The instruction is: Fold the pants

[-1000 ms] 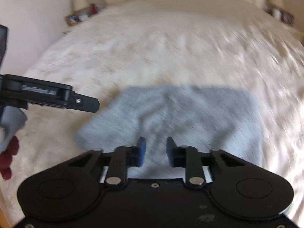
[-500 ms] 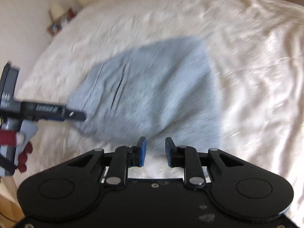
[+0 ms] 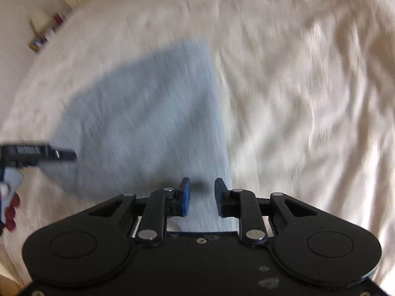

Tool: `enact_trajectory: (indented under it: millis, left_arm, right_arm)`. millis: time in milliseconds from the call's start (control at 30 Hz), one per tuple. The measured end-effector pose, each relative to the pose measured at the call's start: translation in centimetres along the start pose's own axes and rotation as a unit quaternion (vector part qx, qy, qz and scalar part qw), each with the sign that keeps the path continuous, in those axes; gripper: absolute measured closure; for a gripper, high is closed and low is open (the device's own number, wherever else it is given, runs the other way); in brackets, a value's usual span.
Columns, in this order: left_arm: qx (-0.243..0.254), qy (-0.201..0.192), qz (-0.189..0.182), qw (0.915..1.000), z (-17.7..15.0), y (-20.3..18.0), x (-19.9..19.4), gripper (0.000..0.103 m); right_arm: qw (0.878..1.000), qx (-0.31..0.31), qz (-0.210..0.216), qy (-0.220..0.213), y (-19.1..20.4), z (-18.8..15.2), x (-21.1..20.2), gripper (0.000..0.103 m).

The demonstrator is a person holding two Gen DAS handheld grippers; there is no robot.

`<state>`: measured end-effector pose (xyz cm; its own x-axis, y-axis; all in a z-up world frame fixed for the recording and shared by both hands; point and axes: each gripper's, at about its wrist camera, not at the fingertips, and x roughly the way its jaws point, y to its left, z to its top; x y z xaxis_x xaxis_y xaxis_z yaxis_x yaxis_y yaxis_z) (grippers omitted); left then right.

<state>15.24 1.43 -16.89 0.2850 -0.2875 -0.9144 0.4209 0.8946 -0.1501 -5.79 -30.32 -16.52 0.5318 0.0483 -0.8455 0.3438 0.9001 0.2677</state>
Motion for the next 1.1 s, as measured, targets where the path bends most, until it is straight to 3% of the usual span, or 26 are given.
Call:
enact_trajectory:
  millis: [100, 233, 367, 433, 533, 667, 1100]
  left_arm:
    - [0.007, -0.027, -0.021, 0.9994, 2.4, -0.9, -0.6, 0.0]
    - [0.022, -0.048, -0.038, 0.9978, 5.7, -2.8, 0.0, 0.0]
    - [0.034, -0.05, -0.022, 0.9979, 7.3, -3.4, 2.0, 0.0]
    - [0.029, -0.038, 0.008, 0.9988, 7.4, -2.6, 3.4, 0.0]
    - [0.011, -0.009, 0.043, 0.999, 7.5, -1.3, 6.0, 0.0]
    - [-0.031, 0.001, 0.02, 0.9993, 6.9, 0.6, 7.1, 0.0]
    - [-0.021, 0.016, 0.04, 0.9988, 8.2, -0.6, 7.0, 0.0]
  right_arm:
    - [0.999, -0.011, 0.018, -0.042, 0.4, 3.4, 0.3, 0.078]
    - [0.998, -0.016, 0.017, -0.058, 0.9, 7.6, 3.1, 0.078]
    - [0.998, -0.027, 0.007, -0.049, 1.0, 10.1, 5.7, 0.078]
    - [0.999, -0.026, -0.001, -0.034, 1.0, 11.2, 7.4, 0.078]
    - [1.0, -0.02, -0.015, -0.014, 1.1, 11.7, 9.9, 0.078]
    - [0.999, -0.026, -0.031, 0.006, 1.5, 11.8, 12.2, 0.079]
    - [0.998, -0.05, -0.044, 0.01, 2.0, 11.9, 12.8, 0.08]
